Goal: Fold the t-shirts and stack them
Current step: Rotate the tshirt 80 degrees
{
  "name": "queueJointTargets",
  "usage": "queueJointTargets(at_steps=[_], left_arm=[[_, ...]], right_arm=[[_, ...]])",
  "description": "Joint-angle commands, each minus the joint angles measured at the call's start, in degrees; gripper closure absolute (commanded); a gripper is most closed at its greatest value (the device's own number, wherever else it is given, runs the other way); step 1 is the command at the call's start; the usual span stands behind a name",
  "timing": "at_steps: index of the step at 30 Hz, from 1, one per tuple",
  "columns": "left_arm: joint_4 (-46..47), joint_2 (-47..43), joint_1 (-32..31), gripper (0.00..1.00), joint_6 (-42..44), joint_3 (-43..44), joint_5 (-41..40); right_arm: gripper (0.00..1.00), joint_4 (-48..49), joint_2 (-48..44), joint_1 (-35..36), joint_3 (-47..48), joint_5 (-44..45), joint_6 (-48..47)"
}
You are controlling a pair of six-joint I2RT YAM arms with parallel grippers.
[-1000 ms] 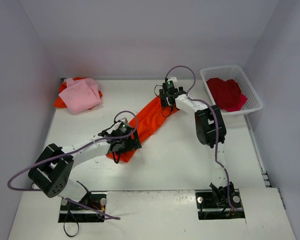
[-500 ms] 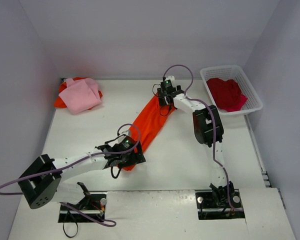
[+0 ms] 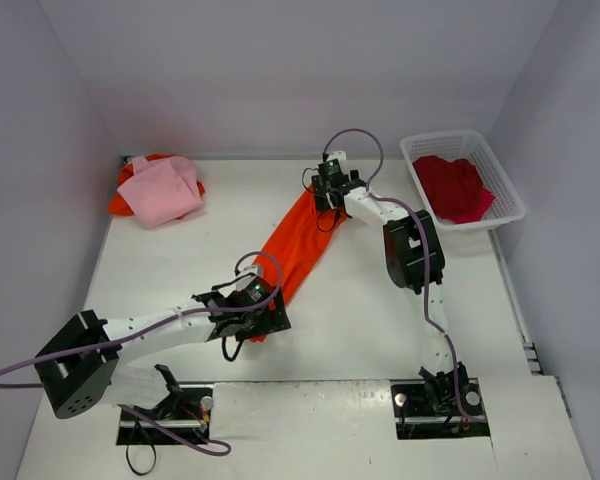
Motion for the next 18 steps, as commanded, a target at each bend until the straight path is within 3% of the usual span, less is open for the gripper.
queueJointTargets(at_steps=[1, 6, 11, 18], left_arm=[[-1.9, 0.46, -0.37, 0.21, -0.16, 3.1, -1.94], [-3.04, 3.37, 1.82, 0.21, 2.39, 6.45, -2.02], [-8.22, 0.74, 6.29, 0.21, 6.69, 11.53, -4.39], [-11.13, -3.39, 12.36, 0.21, 10.65, 10.14, -3.52]], right_arm=[[0.24, -1.91, 0.44, 0.34, 1.26, 0.43, -0.86], [0.24, -1.99, -0.17, 0.34, -0.24, 0.69, -0.95], [0.24, -1.99, -0.78, 0.34, -1.12, 1.84, -1.92], [0.24, -1.99, -0.87, 0.43, -1.21, 0.87, -1.04]])
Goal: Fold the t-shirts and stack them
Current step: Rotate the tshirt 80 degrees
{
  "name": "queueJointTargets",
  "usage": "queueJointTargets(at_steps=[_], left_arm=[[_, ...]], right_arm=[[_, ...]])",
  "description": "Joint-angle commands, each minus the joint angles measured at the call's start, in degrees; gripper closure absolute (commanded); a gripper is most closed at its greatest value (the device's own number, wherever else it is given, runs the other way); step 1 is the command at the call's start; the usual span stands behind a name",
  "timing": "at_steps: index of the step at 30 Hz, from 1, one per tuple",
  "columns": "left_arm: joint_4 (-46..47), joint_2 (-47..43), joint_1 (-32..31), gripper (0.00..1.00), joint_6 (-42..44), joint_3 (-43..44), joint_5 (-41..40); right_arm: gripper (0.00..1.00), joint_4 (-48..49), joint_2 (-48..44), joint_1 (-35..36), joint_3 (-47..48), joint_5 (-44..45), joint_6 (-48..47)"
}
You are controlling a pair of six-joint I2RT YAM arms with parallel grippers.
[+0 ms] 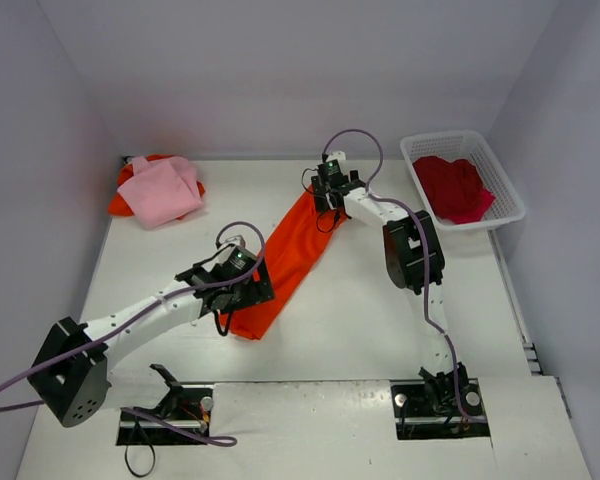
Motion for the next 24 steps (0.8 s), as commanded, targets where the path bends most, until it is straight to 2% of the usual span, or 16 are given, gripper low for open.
queueJointTargets(at_steps=[1, 10, 24], left_arm=[[-2.39, -2.28, 1.9, 0.21, 3.17, 0.59, -1.14], [0.33, 0.35, 1.81, 0.21, 3.09, -1.35, 0.97], [3.59, 9.67, 0.85, 0.21, 1.68, -1.7, 5.19]], right_arm=[[0.24, -2.1, -0.85, 0.52, -1.14, 0.41, -0.71], [0.24, -2.1, -1.03, 0.43, -1.58, 0.85, -0.98], [0.24, -2.01, -1.2, 0.34, -2.72, 1.2, -0.98]])
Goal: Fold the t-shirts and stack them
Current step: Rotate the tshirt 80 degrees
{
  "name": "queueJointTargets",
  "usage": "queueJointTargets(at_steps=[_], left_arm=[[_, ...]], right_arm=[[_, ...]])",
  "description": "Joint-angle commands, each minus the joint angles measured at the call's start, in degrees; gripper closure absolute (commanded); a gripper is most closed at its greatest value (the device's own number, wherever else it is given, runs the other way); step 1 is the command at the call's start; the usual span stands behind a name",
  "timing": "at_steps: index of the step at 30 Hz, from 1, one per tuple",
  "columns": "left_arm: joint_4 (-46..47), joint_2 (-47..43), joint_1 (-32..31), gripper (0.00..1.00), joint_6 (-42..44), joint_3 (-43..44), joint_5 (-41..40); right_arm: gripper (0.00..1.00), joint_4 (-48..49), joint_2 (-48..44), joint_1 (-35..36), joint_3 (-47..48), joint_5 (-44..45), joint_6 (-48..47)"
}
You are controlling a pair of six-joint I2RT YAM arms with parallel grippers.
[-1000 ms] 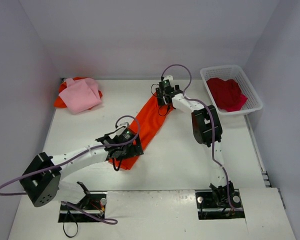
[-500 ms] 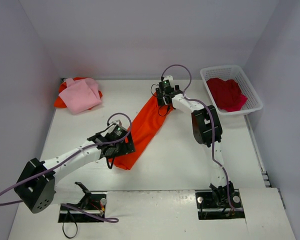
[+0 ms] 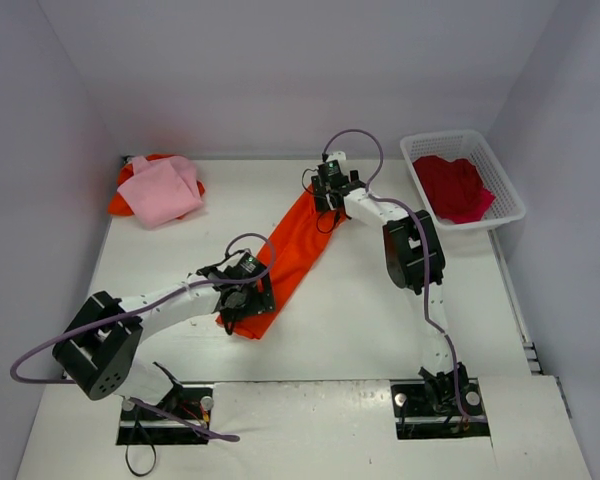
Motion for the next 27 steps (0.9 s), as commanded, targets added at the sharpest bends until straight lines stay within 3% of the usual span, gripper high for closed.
queueJointTargets(at_steps=[1, 15, 27], left_arm=[[1.84, 0.16, -0.9, 0.21, -0.44, 0.07, 1.26], [2.98, 1.21, -4.59, 0.21, -2.89, -2.65, 3.54], [5.87, 3.93, -15.66, 0.21, -10.63, -3.36, 4.16]], right_arm=[[0.24, -3.35, -0.98, 0.34, -1.65, 1.11, -1.13], [0.24, -3.35, -0.19, 0.34, -0.42, -0.03, -0.51], [0.24, -3.35, 2.09, -0.1, 2.83, -2.22, 0.01]])
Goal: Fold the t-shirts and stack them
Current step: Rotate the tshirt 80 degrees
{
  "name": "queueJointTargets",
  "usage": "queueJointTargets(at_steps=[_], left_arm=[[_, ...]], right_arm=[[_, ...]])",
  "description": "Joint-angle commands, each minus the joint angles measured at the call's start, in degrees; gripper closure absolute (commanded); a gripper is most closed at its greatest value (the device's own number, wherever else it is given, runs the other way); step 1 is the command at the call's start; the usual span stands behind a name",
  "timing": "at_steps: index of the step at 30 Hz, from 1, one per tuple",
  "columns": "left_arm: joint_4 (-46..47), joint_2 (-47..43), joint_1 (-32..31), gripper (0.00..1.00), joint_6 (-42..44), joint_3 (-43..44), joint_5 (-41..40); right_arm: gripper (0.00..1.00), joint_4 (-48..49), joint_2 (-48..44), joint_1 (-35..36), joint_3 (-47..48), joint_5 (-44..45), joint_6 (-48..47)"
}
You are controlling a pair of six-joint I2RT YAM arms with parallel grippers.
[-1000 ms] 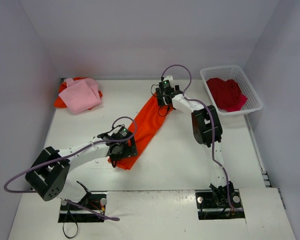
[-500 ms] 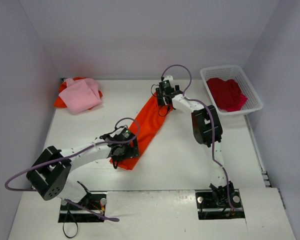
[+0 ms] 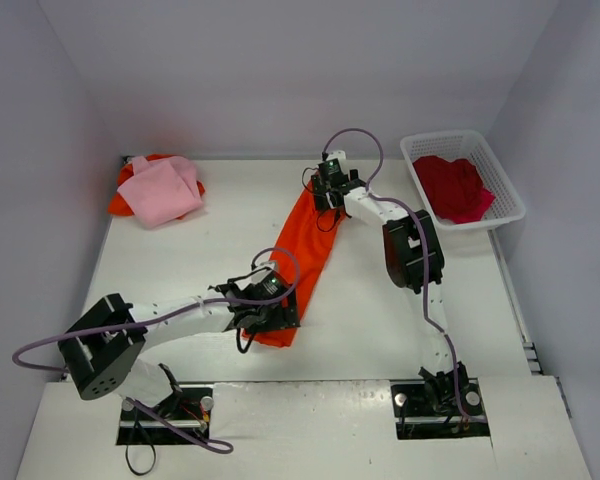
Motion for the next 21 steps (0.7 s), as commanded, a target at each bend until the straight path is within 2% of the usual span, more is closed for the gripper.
queueJointTargets(at_steps=[1, 12, 21], left_arm=[[-0.33, 3.52, -3.69, 0.21, -5.78, -2.57, 4.44], [1.87, 7.12, -12.65, 0.21, -11.85, -1.34, 4.44], [3.1, 8.8, -14.77, 0.21, -13.25, 0.24, 4.35]], right_arm=[[0.24, -2.8, 1.59, -0.03, 1.72, -1.68, 0.06], [0.24, -2.8, 3.96, -0.03, 5.4, -2.73, -0.56], [0.24, -2.71, 5.19, 0.5, 9.18, -5.54, -1.17]])
